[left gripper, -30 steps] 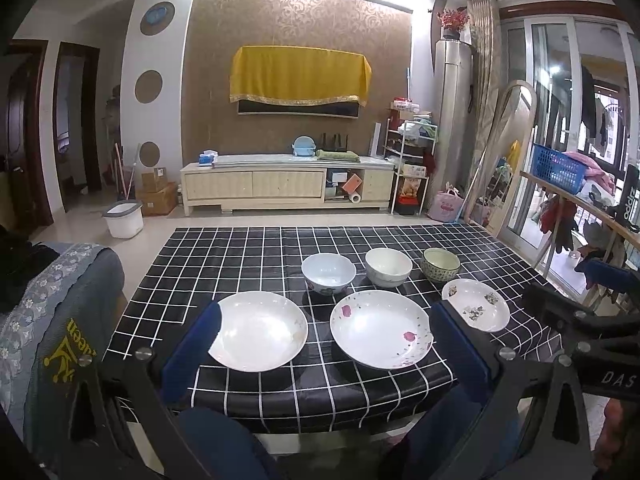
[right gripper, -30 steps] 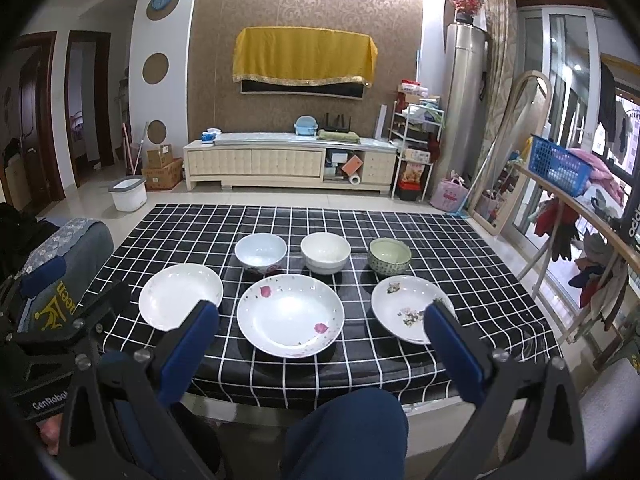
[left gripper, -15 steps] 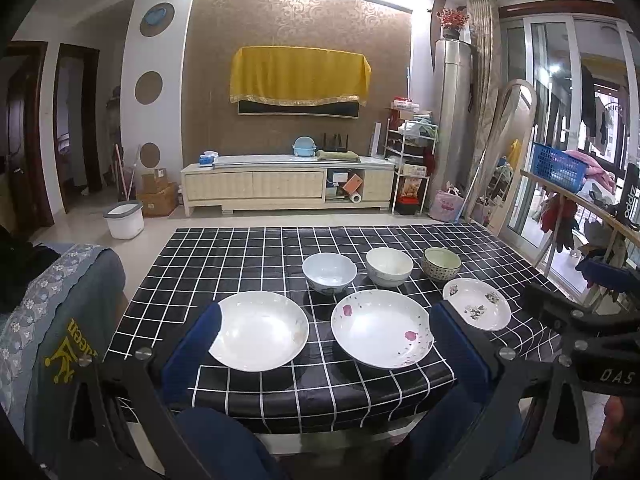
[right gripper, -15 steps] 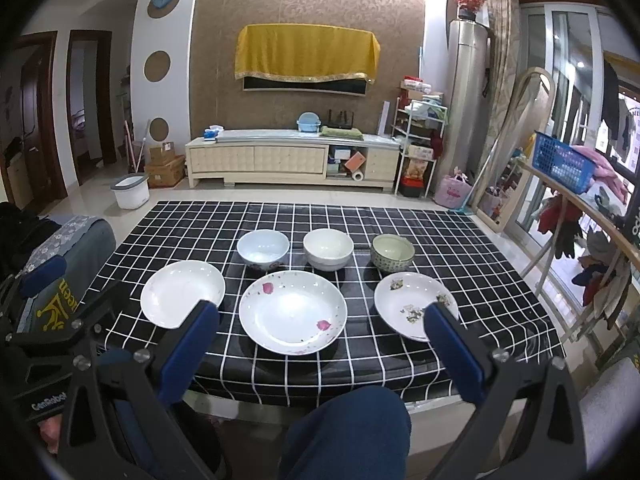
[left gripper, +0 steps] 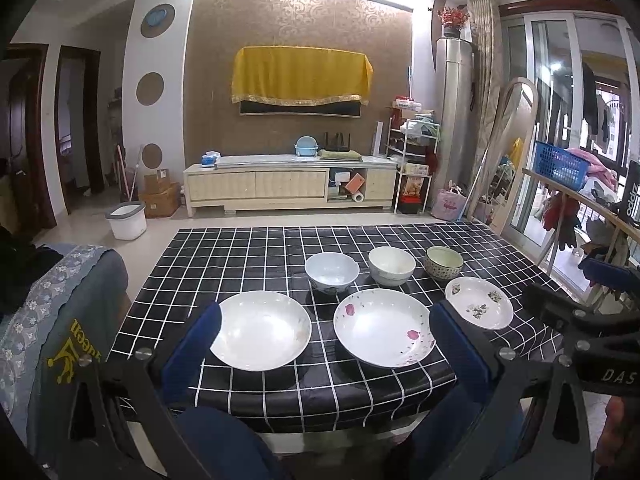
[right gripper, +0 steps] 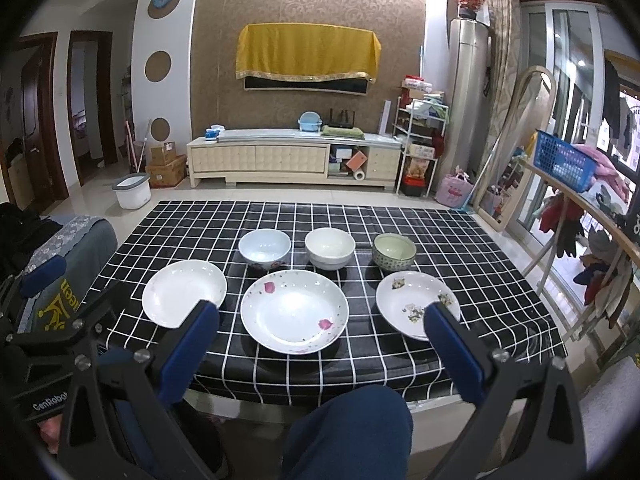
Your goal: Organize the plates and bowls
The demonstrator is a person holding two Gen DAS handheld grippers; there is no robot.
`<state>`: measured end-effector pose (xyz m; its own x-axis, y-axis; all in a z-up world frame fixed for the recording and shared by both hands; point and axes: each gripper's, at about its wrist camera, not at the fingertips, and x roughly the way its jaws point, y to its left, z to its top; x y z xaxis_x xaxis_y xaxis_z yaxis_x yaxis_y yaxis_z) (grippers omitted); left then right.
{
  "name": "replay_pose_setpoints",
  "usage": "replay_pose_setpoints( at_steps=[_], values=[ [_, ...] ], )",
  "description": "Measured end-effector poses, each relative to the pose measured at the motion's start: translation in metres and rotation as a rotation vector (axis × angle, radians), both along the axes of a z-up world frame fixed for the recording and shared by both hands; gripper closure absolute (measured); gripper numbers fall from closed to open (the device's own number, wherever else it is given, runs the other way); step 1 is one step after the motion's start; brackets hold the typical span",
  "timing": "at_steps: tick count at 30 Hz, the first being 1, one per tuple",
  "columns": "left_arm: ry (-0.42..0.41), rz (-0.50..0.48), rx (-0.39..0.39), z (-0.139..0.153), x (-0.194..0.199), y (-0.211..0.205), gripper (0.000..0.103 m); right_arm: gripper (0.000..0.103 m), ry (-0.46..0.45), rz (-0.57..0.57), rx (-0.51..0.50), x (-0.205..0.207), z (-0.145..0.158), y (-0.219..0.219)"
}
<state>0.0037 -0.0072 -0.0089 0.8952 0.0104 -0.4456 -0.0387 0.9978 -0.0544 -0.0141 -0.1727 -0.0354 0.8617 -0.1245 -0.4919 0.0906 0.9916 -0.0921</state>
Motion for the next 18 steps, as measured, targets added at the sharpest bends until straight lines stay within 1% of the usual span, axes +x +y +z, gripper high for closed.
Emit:
replay_pose_setpoints(
  at_steps=[14, 18],
  values=[
    [-0.009, -0.006, 0.0, 0.0032, -0.0017, -0.0011, 0.0, 0.0, -0.009, -0.004, 0.005, -0.0022, 0.002, -0.0023],
    [-0.01, -0.011, 0.01, 0.0036, -0.0009, -0.0037, 0.0, 0.0, -0.011, -0.009, 0.001, -0.0015, 0.0022, -0.0031]
  ],
)
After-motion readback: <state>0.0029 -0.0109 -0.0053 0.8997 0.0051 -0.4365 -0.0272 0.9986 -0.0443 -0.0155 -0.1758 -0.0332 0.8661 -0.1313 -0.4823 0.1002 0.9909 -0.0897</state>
